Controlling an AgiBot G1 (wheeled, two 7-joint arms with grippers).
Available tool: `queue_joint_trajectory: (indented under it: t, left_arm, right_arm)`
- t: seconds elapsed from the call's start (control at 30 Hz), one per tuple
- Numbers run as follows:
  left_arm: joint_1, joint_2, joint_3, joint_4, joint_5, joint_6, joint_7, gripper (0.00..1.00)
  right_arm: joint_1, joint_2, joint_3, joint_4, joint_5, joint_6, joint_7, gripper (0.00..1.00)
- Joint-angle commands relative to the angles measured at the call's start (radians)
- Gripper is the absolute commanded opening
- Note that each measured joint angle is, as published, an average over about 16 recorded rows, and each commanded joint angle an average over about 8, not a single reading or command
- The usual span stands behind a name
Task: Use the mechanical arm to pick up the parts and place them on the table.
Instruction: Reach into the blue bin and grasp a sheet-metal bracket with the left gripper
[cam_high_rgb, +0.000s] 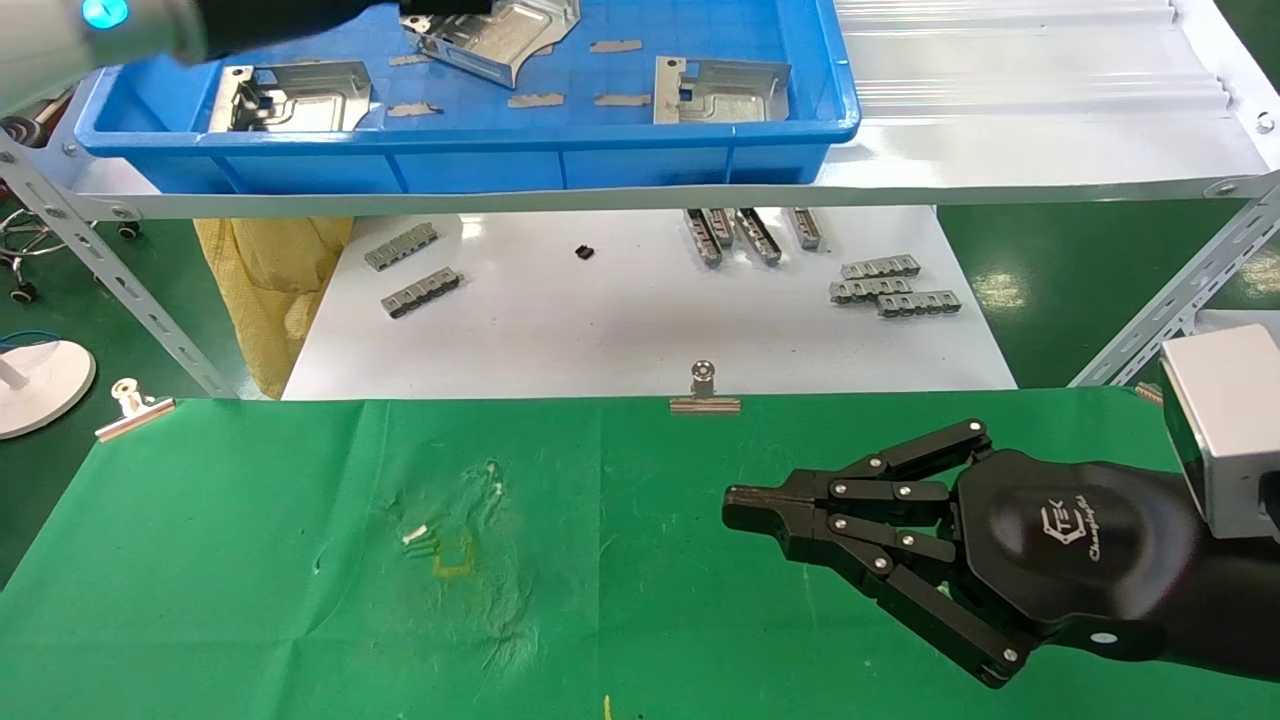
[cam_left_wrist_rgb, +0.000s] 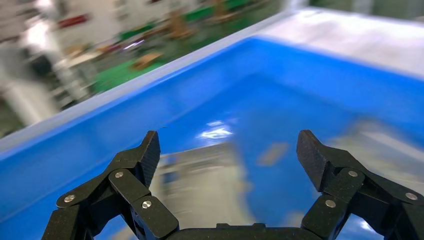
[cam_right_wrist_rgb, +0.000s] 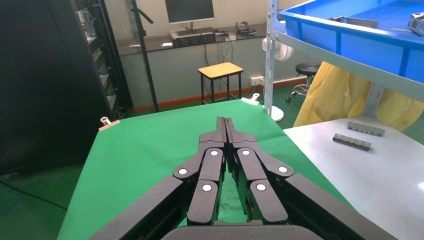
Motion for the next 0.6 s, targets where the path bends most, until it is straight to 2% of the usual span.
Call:
queue_joint_trajectory:
  t: [0.03,0.1,0.13,0.2,0.23,0.33,0.37,0.4,0.6]
  left_arm:
    - [-0.045,0.049,0.011,0.089,0.032,-0.1,0.016,1.0]
    - [-0.062,0.078,0.019,0.138,0.048,-0.154,0.024,0.97]
    - [-0.068,0.089,0.022,0.158,0.054,-0.175,0.028,0.9]
    - [-0.077,0.106,0.026,0.19,0.06,-0.208,0.033,0.67]
    - [-0.079,0.112,0.027,0.203,0.062,-0.22,0.034,0.54]
    - [-0.082,0.124,0.027,0.234,0.063,-0.247,0.034,0.17]
    - [-0.082,0.126,0.027,0.241,0.063,-0.253,0.033,0.07]
    - [-0.082,0.128,0.027,0.247,0.063,-0.257,0.032,0.01]
    - [-0.08,0.134,0.028,0.266,0.064,-0.264,0.024,0.0]
  right_arm:
    - [0.0,0.0,0.0,0.0,0.0,0.0,0.0,0.33]
    - [0.0,0.0,0.0,0.0,0.0,0.0,0.0,0.58]
    - [0.0,0.0,0.0,0.0,0.0,0.0,0.0,0.71]
    - [0.0,0.0,0.0,0.0,0.0,0.0,0.0,0.95]
    - [0.0,0.0,0.0,0.0,0.0,0.0,0.0,1.0]
    - [0.0,0.0,0.0,0.0,0.0,0.0,0.0,1.0]
    - [0.0,0.0,0.0,0.0,0.0,0.0,0.0,1.0]
    - [0.0,0.0,0.0,0.0,0.0,0.0,0.0,1.0]
    - [0.0,0.0,0.0,0.0,0.0,0.0,0.0,1.0]
